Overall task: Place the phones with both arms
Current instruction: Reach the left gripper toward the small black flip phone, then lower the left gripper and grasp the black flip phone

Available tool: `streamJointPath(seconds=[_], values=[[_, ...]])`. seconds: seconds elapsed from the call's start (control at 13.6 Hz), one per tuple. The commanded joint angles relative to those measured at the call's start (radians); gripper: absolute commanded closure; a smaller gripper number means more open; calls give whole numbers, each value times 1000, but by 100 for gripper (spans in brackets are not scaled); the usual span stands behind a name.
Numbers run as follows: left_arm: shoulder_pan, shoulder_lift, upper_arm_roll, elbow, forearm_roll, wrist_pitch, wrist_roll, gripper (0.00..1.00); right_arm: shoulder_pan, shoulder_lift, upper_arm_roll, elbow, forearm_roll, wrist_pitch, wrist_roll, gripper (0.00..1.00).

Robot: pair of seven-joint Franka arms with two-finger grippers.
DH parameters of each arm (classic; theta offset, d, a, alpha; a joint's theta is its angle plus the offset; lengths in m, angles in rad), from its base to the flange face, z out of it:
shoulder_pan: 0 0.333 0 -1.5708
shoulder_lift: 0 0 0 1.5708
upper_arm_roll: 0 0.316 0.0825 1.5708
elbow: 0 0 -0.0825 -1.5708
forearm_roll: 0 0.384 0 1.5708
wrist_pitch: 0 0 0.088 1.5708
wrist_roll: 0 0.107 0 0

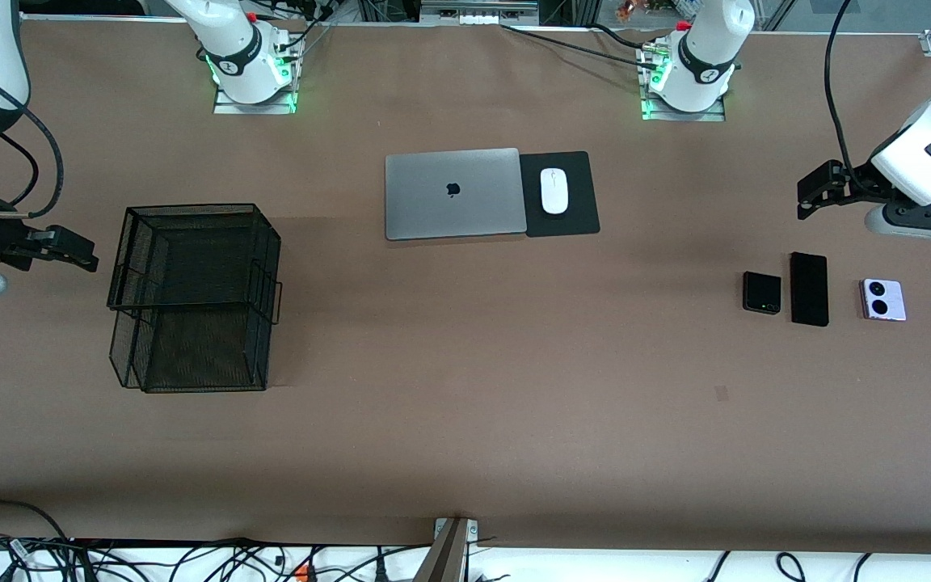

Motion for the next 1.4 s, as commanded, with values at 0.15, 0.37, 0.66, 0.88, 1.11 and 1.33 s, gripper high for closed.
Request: streamJointPath(seconds=[0.15,0.37,0.66,0.88,1.11,1.33], values=[[6,34,-3,-9,-2,8,28,0,-1,4,7,15,-13,-15,16,0],[8,85,-5,-9,45,11,31,0,-1,4,7,15,-13,-15,19,0],[47,177,-1,-11,75,63,157,0,-4,4,5,14,-11,-16,13,0],[118,273,-1,-24,76,172,266,0,-2,4,5,14,-11,-16,17,0],[145,310,-1,-134,75,382,281,0,-5,4,5,12,-11,-16,17,0],[178,312,-3,-285,73,592,266,0,-4,4,5,12,-11,-16,19,0]])
